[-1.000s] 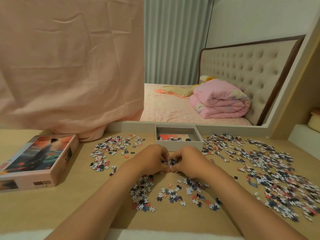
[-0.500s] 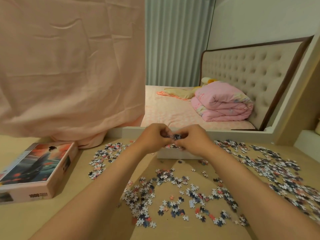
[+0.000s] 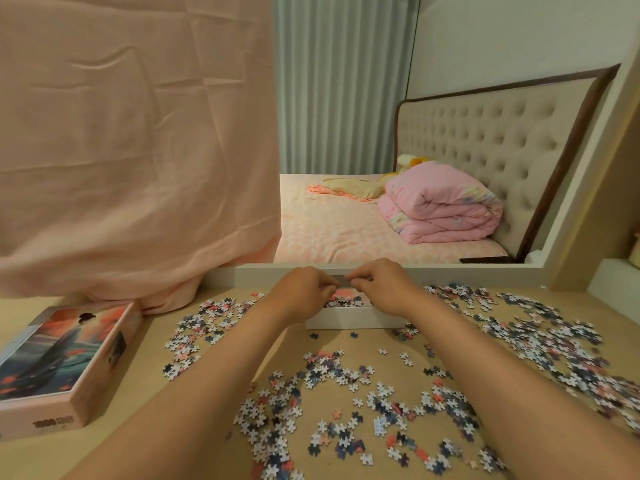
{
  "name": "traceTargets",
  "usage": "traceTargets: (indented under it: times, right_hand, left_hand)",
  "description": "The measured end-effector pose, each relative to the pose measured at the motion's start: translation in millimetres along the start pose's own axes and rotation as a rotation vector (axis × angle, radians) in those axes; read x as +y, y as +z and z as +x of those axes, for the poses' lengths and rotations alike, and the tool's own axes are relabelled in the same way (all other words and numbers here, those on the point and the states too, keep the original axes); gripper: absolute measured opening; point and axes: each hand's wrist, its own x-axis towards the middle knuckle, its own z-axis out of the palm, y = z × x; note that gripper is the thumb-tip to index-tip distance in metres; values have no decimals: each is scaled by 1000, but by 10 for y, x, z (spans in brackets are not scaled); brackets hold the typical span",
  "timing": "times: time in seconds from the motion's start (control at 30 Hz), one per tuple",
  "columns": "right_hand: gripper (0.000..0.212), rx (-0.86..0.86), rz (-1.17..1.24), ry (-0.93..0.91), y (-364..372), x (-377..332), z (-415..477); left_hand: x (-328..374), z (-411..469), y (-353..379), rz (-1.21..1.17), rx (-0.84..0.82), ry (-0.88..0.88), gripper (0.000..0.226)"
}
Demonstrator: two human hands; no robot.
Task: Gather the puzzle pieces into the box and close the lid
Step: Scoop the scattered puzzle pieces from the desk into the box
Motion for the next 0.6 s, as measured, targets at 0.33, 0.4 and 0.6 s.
traceTargets:
  times: [0.33, 0.4, 0.6]
  right_hand:
    - [25, -136, -162, -113, 119, -246, -532]
    - [33, -212, -242, -76, 262, -239, -596]
    - [35, -265, -362, -67, 609, -212, -706]
  left_hand:
    - [-350, -602, 40, 24, 169, -149, 23]
    - [-406, -703, 81, 96, -3, -165, 36]
    - [-307, -905, 71, 54, -96, -58, 36]
